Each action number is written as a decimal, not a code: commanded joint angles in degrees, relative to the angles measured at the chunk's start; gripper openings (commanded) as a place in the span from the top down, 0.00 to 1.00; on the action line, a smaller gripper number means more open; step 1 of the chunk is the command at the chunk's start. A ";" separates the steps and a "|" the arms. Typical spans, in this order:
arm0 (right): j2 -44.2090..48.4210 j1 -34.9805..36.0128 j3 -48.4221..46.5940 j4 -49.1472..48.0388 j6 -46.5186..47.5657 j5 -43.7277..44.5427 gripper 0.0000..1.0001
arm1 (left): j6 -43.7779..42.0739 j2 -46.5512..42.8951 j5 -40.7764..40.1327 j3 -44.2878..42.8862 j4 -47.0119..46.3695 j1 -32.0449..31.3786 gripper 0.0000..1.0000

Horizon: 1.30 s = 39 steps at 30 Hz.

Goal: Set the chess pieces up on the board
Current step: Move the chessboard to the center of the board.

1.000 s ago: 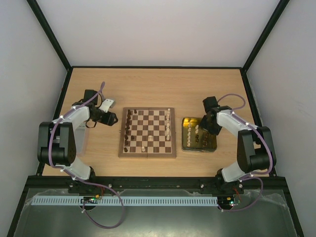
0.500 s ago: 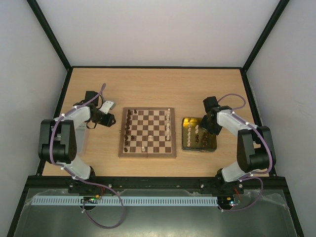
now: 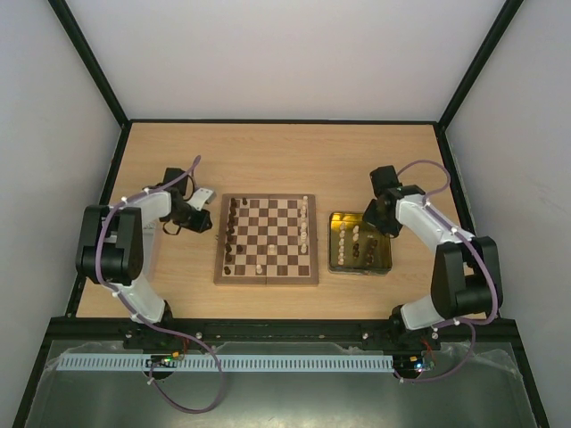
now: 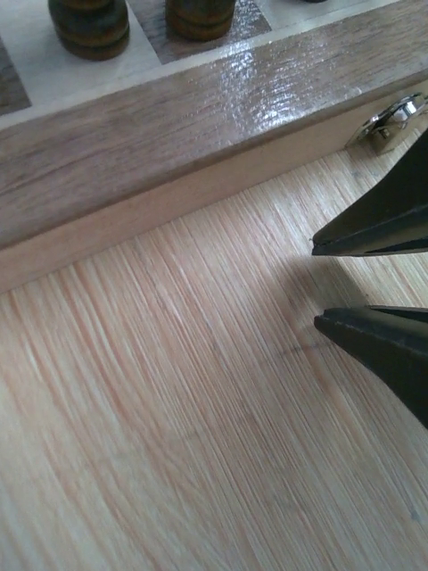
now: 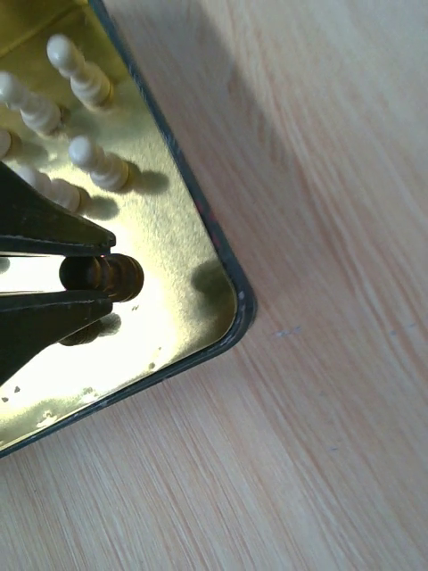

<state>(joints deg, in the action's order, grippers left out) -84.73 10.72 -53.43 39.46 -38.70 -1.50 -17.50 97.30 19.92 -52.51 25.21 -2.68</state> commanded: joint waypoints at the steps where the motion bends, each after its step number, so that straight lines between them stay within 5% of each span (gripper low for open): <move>1: 2.87 -0.26 -4.01 4.72 0.88 1.53 0.98 | 0.51 1.76 1.03 -0.96 0.75 -1.27 0.82; 11: 3.21 7.82 -12.38 8.56 -1.60 0.81 0.98 | 0.88 3.07 2.49 -2.06 2.11 -4.60 0.90; 20: -5.94 22.45 -23.27 8.53 -5.44 1.14 0.98 | 1.15 3.32 3.44 -2.38 2.90 -7.08 0.93; 39: -25.78 34.42 -42.51 7.17 -6.56 -2.45 0.98 | 1.79 4.78 3.03 -2.89 2.30 -11.65 0.95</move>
<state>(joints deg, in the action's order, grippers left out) -108.29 43.57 -91.79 45.67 -44.42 -3.36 -16.19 100.84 23.51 -55.33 26.46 -13.72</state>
